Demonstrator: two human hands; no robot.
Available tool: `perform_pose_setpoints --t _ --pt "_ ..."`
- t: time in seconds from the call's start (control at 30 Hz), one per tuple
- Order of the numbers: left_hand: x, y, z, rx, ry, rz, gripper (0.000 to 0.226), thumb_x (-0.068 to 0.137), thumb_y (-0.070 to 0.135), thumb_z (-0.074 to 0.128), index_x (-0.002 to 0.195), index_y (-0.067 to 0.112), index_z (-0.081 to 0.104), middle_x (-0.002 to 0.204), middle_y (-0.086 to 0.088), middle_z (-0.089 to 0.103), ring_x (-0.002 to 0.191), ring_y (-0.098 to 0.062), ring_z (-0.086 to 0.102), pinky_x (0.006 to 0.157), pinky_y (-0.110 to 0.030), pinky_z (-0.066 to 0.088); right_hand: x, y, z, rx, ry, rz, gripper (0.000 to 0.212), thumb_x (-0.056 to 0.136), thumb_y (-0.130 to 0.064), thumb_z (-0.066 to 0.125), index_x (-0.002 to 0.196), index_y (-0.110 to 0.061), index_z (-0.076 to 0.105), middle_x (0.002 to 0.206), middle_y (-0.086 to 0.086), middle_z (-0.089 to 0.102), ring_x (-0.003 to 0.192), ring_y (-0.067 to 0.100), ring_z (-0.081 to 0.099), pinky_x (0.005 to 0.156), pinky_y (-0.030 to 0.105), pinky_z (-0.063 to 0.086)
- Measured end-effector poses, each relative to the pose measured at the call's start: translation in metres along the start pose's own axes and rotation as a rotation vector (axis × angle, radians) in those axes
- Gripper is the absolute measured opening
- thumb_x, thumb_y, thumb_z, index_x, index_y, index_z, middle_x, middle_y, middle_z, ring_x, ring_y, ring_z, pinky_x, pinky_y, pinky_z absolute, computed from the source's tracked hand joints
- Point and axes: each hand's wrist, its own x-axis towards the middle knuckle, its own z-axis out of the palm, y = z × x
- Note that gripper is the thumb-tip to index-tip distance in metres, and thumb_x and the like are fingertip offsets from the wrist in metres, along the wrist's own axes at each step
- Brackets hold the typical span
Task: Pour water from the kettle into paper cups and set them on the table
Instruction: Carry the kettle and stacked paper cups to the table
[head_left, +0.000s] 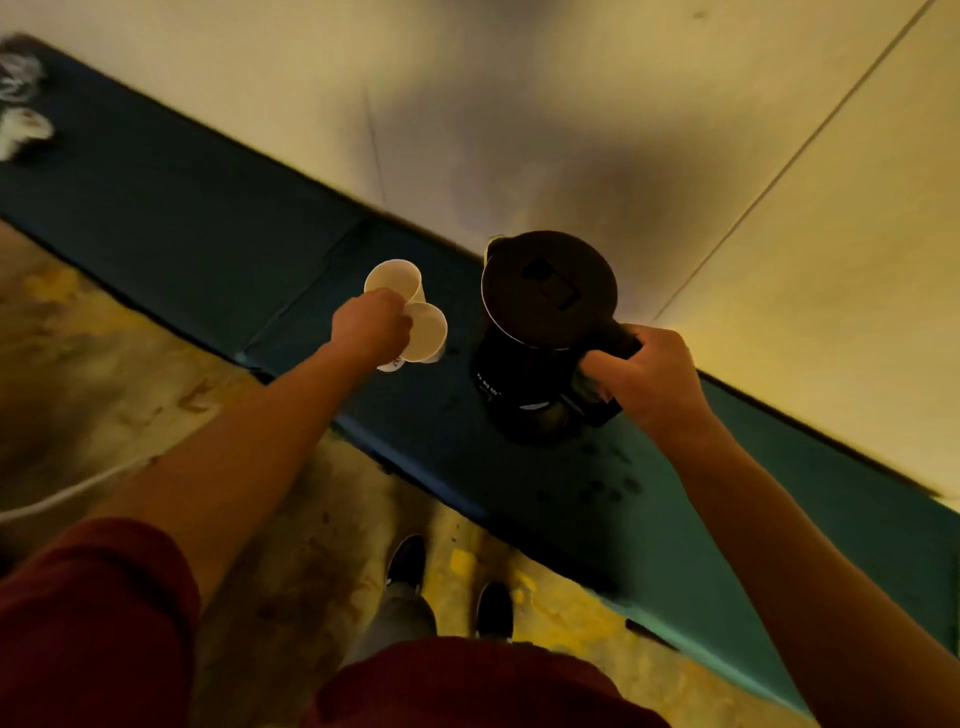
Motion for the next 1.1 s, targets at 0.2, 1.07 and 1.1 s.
perform_pose_setpoints --t 0.2,1.07,1.1 --pt "-0.066 -0.048 -0.006 0.031 0.121 -0.129 0.021 0.091 0.035 0.060 0.099 0.015 0.063 0.061 0.002 0.046 0.053 -0.016 0.050 0.055 -0.033 0.042 -0.016 -0.009 0.009 -0.011 -0.170 -0.115 0.041 0.066 -0.029 0.068 0.075 0.010 0.063 0.061 0.027 0.064 0.048 0.024 0.057 0.051 0.046 0.055" --pt "-0.480 -0.270 0.021 -0.216 0.326 -0.834 0.037 0.094 0.031 0.057 0.124 0.008 0.061 0.113 -0.015 0.068 0.098 -0.034 0.068 0.078 -0.041 0.053 -0.223 -0.067 0.141 -0.018 -0.778 -0.373 0.037 0.060 -0.033 0.069 0.062 0.001 0.055 0.049 0.010 0.054 0.046 0.014 0.053 0.048 0.029 0.040" --pt "-0.497 -0.271 0.027 -0.209 0.328 -0.876 0.036 0.094 0.031 0.057 0.123 0.009 0.061 0.112 -0.014 0.068 0.095 -0.033 0.067 0.077 -0.040 0.053 -0.228 -0.069 0.146 -0.032 -0.814 -0.394 0.038 0.060 -0.034 0.069 0.062 0.001 0.056 0.051 0.015 0.056 0.047 0.016 0.054 0.050 0.031 0.041"
